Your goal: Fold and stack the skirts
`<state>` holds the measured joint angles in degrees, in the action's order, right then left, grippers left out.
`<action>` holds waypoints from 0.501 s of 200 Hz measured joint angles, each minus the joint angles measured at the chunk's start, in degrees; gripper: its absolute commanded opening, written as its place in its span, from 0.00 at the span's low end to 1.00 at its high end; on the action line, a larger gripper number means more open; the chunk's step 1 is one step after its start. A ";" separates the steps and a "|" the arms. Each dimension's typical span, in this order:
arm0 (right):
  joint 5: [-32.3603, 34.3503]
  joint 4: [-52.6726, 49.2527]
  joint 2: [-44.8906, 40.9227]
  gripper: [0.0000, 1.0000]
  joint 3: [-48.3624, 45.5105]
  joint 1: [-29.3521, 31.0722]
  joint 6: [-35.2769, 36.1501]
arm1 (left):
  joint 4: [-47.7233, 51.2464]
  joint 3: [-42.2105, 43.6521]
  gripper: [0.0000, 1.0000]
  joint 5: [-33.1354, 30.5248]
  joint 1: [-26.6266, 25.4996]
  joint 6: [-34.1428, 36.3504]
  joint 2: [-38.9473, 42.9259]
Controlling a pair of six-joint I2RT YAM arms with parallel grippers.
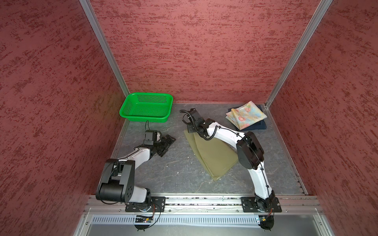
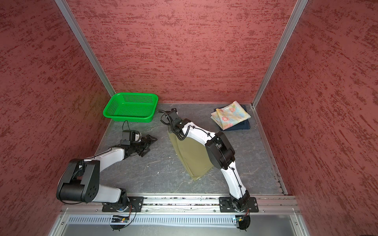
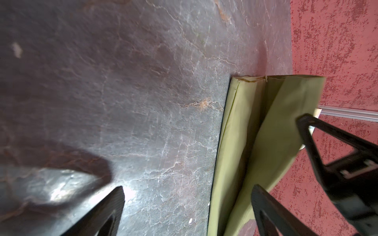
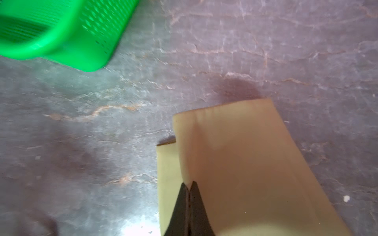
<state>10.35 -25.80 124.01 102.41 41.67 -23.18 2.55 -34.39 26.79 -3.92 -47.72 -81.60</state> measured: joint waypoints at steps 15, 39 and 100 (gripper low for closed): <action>-1.20 0.76 -0.87 0.00 -0.96 0.02 -0.39 | 0.00 0.09 0.98 0.00 0.50 0.00 0.35; -2.84 1.49 -1.18 0.00 -2.78 0.28 -0.98 | 0.02 0.37 0.99 -0.02 1.36 0.00 1.01; -7.43 2.80 -0.92 0.07 -4.48 1.55 -2.45 | 0.00 0.37 1.00 -0.17 2.49 0.00 1.05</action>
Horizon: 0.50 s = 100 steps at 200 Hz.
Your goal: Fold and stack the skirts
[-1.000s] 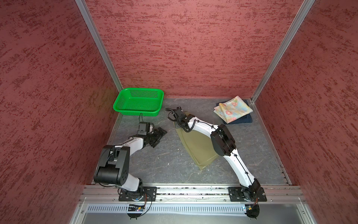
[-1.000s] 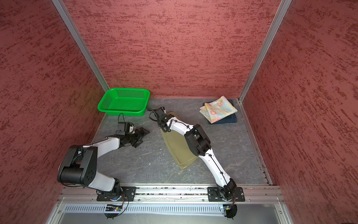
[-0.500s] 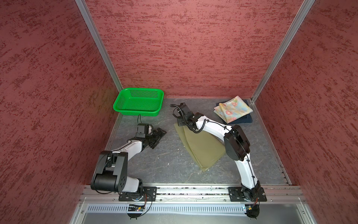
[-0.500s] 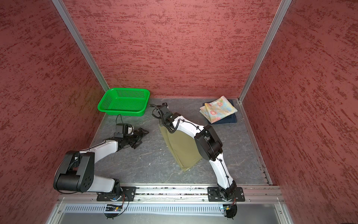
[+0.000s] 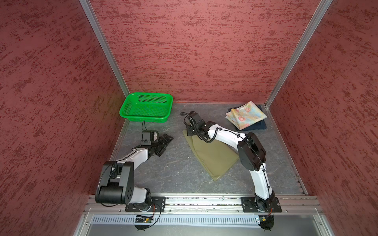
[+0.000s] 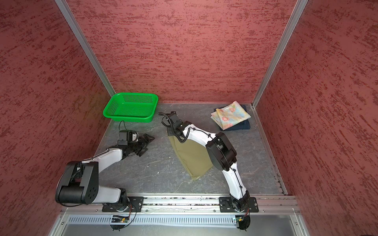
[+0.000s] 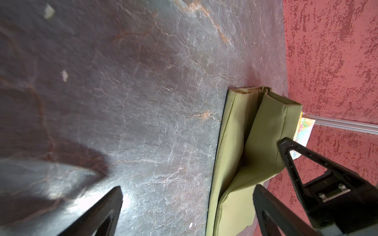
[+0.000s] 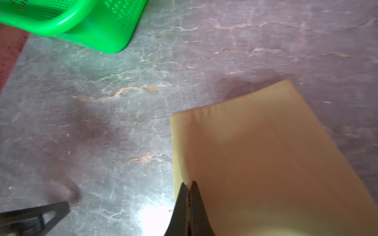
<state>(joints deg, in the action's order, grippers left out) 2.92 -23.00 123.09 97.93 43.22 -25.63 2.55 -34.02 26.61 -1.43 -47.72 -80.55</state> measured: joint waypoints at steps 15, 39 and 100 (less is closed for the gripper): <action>-1.97 0.76 0.50 0.30 -0.02 0.33 -0.70 | 0.00 0.00 1.00 -0.09 0.17 -0.02 0.00; -4.31 1.81 0.37 0.65 -1.38 0.39 -1.51 | -0.02 0.00 1.00 -0.37 0.26 -0.33 0.00; -2.47 3.87 -17.49 0.78 -22.91 -4.37 -9.73 | 2.62 -3.26 0.99 -6.86 -6.12 3.08 2.05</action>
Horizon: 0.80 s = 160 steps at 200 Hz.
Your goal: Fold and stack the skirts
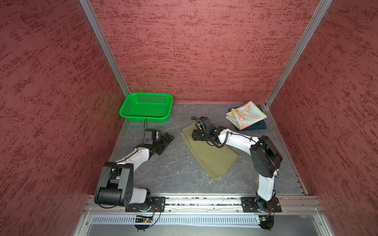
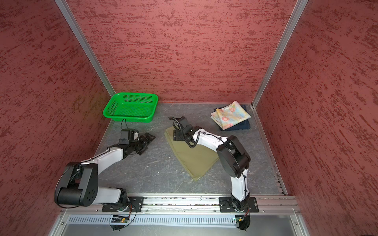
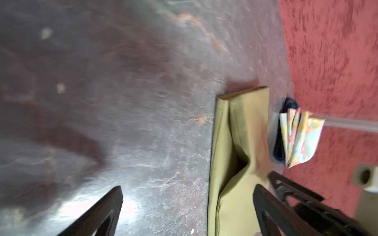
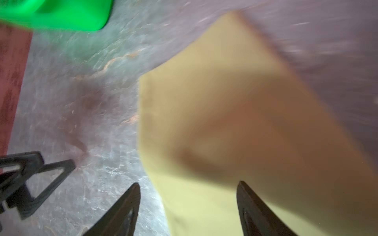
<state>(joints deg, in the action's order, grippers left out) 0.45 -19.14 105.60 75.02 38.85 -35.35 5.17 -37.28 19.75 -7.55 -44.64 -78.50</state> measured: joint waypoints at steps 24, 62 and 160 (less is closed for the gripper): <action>3.72 0.13 -9.33 0.78 -8.13 -2.14 -4.66 | 1.68 -5.90 1.00 -4.22 -7.30 5.25 0.02; 6.91 -0.37 -18.69 0.77 -20.92 -2.25 -11.50 | 5.53 -20.50 1.00 -8.92 -14.73 14.25 -10.40; 7.23 -0.55 -24.83 0.76 -33.22 -3.43 -18.25 | 11.17 -38.42 1.00 -9.46 -17.29 25.33 -36.22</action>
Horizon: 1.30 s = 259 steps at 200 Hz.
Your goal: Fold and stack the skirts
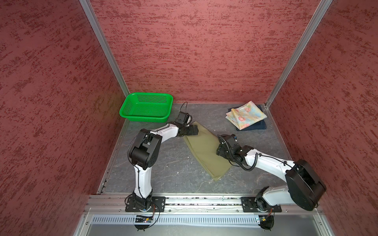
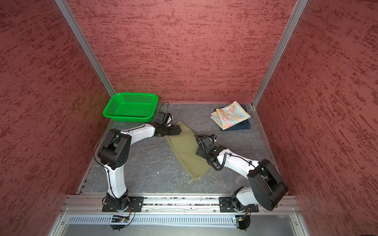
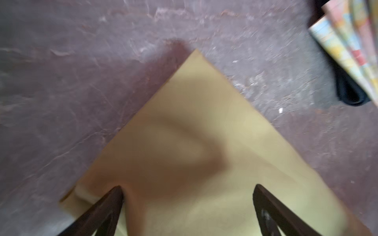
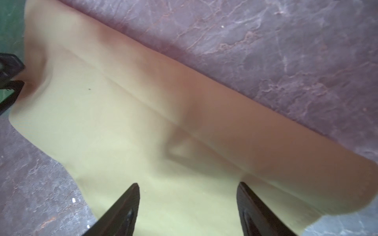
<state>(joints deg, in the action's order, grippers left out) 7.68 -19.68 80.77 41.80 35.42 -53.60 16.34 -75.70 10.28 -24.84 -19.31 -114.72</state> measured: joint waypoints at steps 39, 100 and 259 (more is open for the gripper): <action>-2.29 1.22 8.85 0.77 3.82 -3.76 6.05 | 0.46 1.14 1.00 -0.83 0.09 -0.94 0.39; -6.29 3.65 28.87 0.90 25.92 -4.98 21.51 | -4.15 23.08 1.00 -2.01 0.66 -9.92 17.07; -6.19 -0.42 -3.02 0.63 -1.05 -8.22 11.37 | -13.00 41.07 1.00 -1.31 0.61 -24.83 32.52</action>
<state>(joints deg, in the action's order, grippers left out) 1.50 -20.10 77.76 40.75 27.20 -42.24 3.33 -34.63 8.97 -24.23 -44.14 -82.19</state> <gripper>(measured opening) 0.658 0.996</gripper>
